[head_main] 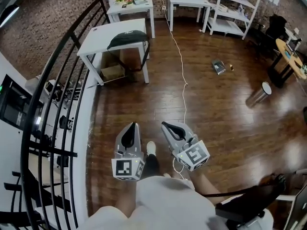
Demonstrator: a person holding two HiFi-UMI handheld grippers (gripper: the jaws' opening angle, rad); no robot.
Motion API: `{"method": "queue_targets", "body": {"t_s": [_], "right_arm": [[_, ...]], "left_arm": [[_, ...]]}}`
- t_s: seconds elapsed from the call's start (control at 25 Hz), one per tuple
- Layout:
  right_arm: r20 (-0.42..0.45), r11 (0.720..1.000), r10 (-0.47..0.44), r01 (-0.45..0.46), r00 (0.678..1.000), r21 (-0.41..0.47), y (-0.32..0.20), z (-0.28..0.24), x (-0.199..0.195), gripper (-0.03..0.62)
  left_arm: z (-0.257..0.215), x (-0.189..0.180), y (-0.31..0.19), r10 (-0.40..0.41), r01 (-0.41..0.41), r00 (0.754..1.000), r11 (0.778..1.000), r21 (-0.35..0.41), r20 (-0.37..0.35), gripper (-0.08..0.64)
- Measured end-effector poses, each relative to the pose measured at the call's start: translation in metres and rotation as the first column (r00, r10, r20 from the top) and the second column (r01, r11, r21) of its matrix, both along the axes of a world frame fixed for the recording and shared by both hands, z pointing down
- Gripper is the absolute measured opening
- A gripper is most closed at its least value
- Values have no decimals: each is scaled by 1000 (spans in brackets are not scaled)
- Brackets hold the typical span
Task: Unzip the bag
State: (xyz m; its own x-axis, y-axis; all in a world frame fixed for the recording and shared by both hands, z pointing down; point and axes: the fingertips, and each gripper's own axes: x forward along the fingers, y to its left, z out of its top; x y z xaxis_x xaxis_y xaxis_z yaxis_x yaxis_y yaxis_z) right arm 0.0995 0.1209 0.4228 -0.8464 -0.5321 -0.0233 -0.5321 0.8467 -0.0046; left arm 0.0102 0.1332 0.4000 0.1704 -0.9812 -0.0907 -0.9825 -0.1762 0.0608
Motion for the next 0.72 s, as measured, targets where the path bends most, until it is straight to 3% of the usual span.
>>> {"method": "queue_targets", "body": {"t_s": [0.36, 0.6, 0.72], "right_arm": [[-13, 999, 34, -34, 999, 11, -153, -26, -57, -9], [-25, 999, 3, -2, 1000, 36, -226, -38, -113, -9], [-37, 1000, 8, -8, 999, 16, -255, -34, -123, -9]], "left_arm": [[-16, -52, -151, 55, -55, 998, 998, 34, -10, 17], [-28, -122, -230, 13, -12, 998, 1000, 27, -56, 17], [-20, -136, -261, 13, -12, 998, 1000, 14, -64, 17]]}}
